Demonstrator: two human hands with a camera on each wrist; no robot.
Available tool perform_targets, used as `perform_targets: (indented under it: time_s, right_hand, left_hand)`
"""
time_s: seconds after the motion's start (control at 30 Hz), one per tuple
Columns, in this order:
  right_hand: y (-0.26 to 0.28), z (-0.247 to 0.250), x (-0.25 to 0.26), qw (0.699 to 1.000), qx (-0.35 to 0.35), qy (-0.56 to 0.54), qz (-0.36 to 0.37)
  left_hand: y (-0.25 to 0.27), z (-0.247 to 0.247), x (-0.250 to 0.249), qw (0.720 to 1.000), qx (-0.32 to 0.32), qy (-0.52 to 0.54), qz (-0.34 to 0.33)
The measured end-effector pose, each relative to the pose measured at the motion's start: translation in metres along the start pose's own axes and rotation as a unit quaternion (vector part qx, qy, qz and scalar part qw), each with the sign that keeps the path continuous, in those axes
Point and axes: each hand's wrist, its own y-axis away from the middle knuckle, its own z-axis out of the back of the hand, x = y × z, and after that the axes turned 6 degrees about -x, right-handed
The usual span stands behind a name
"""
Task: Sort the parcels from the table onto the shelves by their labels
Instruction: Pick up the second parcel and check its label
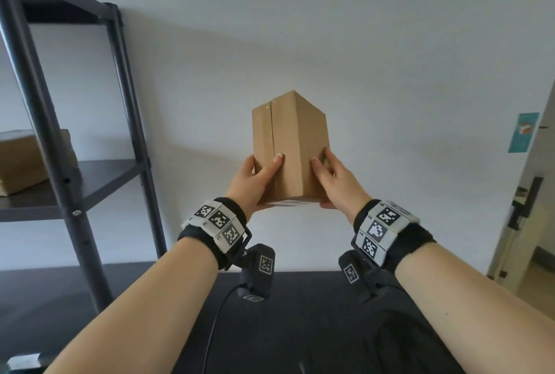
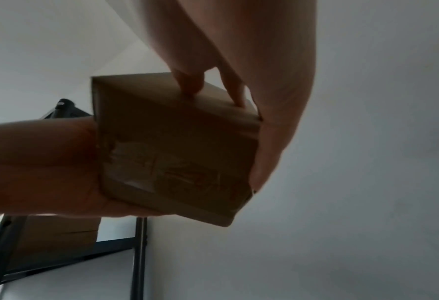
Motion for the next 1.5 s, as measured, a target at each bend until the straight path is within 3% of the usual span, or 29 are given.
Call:
perform_targets:
  time_s: [0.13,0.3,0.47,0.57,0.63,0.7,0.8,0.93,1.07,1.2,1.5]
  right_hand:
    - [0.004,-0.008,0.004,0.999,0.042,-0.007,-0.010]
    - [0.000,-0.006,0.009,0.997,0.021,-0.075,-0.014]
    - [0.000,-0.003,0.008,0.988,0.004,-0.153,-0.015]
    - [0.003,-0.005,0.009,0.981,0.005,-0.195,-0.024]
    - [0.004,-0.008,0.007,0.985,-0.007,-0.174,-0.018]
    - [0.002,-0.010,0.005,0.992,-0.037,-0.119,0.013]
    - [0.003,-0.011,0.008,0.996,-0.053,-0.048,0.049]
    - [0.010,-0.017,0.013,0.995,0.027,-0.076,0.058]
    - [0.009,-0.020,0.014,0.993,0.027,-0.095,0.070]
    - [0.004,-0.019,0.011,0.989,0.028,-0.143,0.031]
    - [0.001,-0.021,0.002,0.964,0.071,-0.254,-0.022]
  left_hand:
    - [0.009,-0.008,0.001,0.998,-0.039,-0.026,-0.049]
    - [0.010,-0.005,-0.008,0.998,-0.045,0.006,-0.035]
    - [0.007,0.006,-0.008,0.988,-0.084,-0.066,-0.113]
    - [0.005,0.008,-0.009,0.993,-0.068,-0.077,-0.052]
    - [0.005,0.010,-0.009,0.998,-0.032,-0.057,0.006]
    - [0.006,0.011,-0.008,0.998,-0.022,-0.049,0.016]
    - [0.006,0.011,-0.003,0.997,-0.056,-0.043,-0.024]
    - [0.009,0.005,0.001,0.993,-0.088,-0.059,-0.061]
    - [0.008,0.008,0.002,0.988,-0.101,-0.068,-0.093]
    - [0.007,0.014,0.000,0.988,-0.084,-0.042,-0.124]
    - [0.006,0.022,-0.009,0.997,0.019,0.051,-0.060]
